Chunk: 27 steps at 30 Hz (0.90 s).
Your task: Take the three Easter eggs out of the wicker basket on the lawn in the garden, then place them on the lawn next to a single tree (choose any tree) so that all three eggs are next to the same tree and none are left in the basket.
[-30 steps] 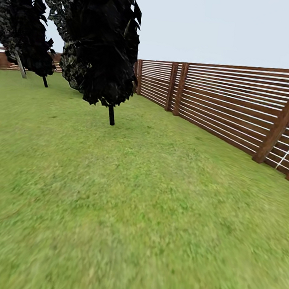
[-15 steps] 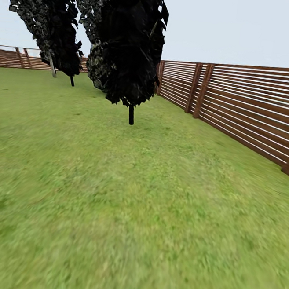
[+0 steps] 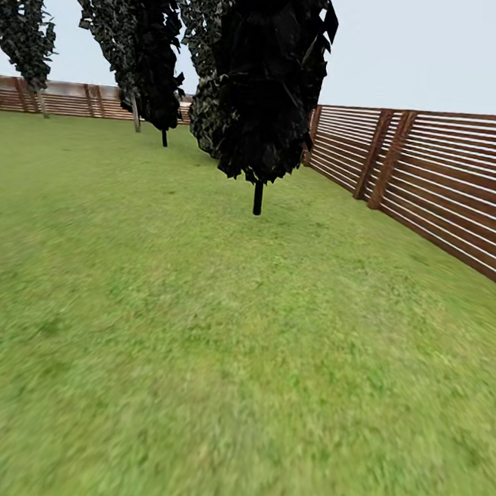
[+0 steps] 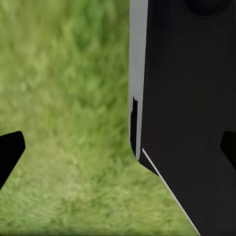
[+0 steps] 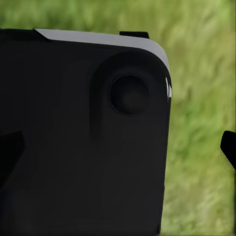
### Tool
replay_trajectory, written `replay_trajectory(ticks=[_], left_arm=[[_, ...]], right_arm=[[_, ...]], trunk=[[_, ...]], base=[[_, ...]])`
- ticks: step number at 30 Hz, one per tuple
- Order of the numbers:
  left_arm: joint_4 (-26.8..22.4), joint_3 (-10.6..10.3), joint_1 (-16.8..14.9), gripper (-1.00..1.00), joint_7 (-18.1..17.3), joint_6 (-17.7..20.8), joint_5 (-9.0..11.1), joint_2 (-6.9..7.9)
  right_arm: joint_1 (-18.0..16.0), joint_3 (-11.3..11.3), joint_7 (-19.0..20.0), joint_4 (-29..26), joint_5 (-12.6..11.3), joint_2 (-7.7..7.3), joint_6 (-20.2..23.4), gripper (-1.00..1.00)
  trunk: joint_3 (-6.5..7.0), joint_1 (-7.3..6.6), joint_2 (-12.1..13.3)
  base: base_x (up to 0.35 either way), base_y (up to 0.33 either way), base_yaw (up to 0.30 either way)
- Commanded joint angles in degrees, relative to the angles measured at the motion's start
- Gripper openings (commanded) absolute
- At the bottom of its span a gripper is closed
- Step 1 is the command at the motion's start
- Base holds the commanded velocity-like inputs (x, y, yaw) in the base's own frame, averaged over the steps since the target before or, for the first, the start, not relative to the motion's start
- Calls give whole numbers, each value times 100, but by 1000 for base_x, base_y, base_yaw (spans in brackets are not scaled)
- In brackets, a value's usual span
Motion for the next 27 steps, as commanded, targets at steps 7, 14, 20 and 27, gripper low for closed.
replay_trajectory(ticks=[7,14,20,27], left_arm=[[-3,0,-4,100,1,1,1,0],[-3,0,-2,100,-3,1,1,0],[-3,0,-1,100,0,1,1,0],[-3,0,-4,100,1,1,1,0]], right_arm=[[-2,6,-6,3,7,-5,-18,100],[-2,6,-6,3,8,-2,-18,100],[-2,6,-6,4,9,9,-18,100],[-2,6,-6,4,14,16,-18,100]], trunk=[[-26,0,-2],[-47,0,-2],[-65,0,-2],[-86,0,-2]], base=[[0,0,289],[0,0,285],[0,0,285],[0,0,284]])
